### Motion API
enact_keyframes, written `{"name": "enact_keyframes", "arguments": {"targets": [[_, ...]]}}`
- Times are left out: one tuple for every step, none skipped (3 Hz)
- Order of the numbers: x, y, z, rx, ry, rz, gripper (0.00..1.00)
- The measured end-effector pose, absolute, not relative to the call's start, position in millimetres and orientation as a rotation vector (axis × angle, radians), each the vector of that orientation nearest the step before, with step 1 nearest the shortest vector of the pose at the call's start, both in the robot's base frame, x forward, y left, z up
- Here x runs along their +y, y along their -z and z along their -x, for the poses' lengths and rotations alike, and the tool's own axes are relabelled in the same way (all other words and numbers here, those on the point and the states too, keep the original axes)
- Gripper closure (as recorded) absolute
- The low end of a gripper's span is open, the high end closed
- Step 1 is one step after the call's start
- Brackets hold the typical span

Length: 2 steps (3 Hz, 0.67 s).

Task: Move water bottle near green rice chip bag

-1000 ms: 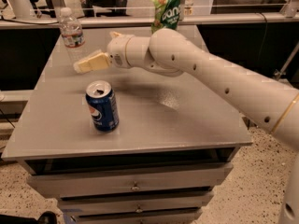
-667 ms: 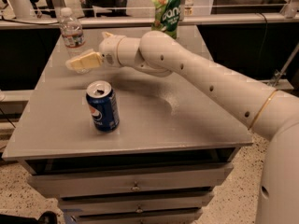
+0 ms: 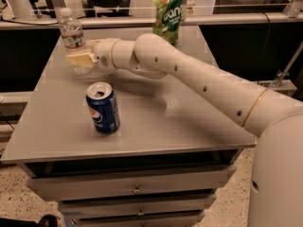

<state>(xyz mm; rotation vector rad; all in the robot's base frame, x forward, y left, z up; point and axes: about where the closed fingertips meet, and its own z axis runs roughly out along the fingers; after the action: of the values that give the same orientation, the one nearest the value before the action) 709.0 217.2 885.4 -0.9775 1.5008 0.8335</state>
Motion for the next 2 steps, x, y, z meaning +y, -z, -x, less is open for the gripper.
{"name": "enact_keyframes", "arguments": {"targets": [[206,-888,-699,1.515,-0.826,0.971,0.65],[176,-897,-683,1.531,-0.779,0.951,0.88]]}}
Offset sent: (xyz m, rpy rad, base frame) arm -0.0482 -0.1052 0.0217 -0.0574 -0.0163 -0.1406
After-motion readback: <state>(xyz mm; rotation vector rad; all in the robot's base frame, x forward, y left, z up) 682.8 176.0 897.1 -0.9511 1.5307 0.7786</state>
